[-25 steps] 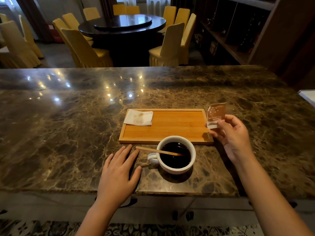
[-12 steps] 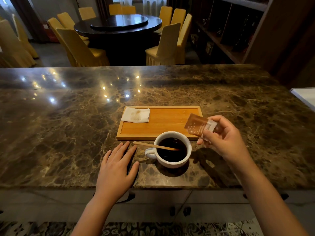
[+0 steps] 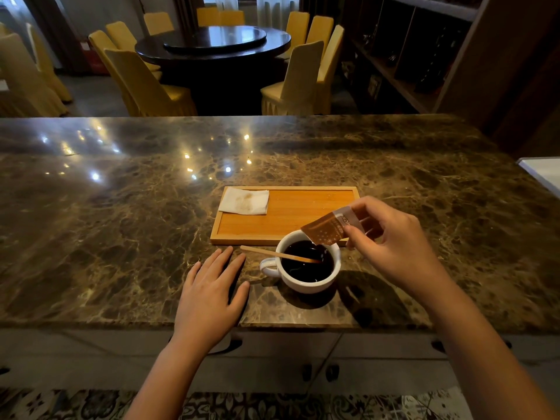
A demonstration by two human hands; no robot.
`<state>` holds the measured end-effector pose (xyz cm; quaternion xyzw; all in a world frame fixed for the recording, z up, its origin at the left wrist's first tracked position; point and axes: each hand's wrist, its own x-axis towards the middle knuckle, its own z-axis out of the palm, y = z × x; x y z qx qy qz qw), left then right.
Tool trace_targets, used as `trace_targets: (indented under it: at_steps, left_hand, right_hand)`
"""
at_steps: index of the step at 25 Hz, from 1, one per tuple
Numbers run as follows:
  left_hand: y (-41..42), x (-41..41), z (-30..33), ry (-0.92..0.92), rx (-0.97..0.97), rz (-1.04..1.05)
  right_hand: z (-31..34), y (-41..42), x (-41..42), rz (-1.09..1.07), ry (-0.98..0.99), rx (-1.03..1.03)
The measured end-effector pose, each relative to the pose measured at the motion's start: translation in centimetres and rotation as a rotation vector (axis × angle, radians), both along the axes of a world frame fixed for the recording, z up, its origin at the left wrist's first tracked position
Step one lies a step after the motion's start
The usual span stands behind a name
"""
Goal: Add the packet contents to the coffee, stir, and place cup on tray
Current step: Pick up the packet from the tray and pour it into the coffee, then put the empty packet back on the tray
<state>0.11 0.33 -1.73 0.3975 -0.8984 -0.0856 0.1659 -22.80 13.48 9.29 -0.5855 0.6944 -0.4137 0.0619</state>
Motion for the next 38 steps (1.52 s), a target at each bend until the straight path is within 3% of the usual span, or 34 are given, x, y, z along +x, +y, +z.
trace_targets:
  at_steps: [7, 13, 24, 30, 31, 38]
  left_hand:
    - [-0.1, 0.0, -0.1, 0.003, 0.005, -0.001]
    - [-0.1, 0.0, -0.1, 0.001, 0.004, -0.003]
    - [-0.1, 0.1, -0.1, 0.007, 0.0, -0.004]
    - [-0.1, 0.0, 0.0, 0.014, -0.001, -0.004]
    - [-0.1, 0.1, 0.0, 0.013, -0.001, -0.003]
    - [0.0, 0.1, 0.0, 0.018, 0.015, 0.004]
  right_hand:
    - [-0.7, -0.4, -0.2, 0.007, -0.062, 0.05]
    - [-1.4, -0.5, 0.3, -0.054, -0.429, 0.032]
    - [-3.0, -0.7, -0.9, -0.209, -0.645, -0.143]
    - [-3.1, -2.3, -3.1, -0.259, -1.176, -0.196]
    - [-3.1, -2.7, -3.5, -0.305, -1.148, -0.166]
    - [-5.3, -6.6, -6.0, -0.566, -0.434, 0.178]
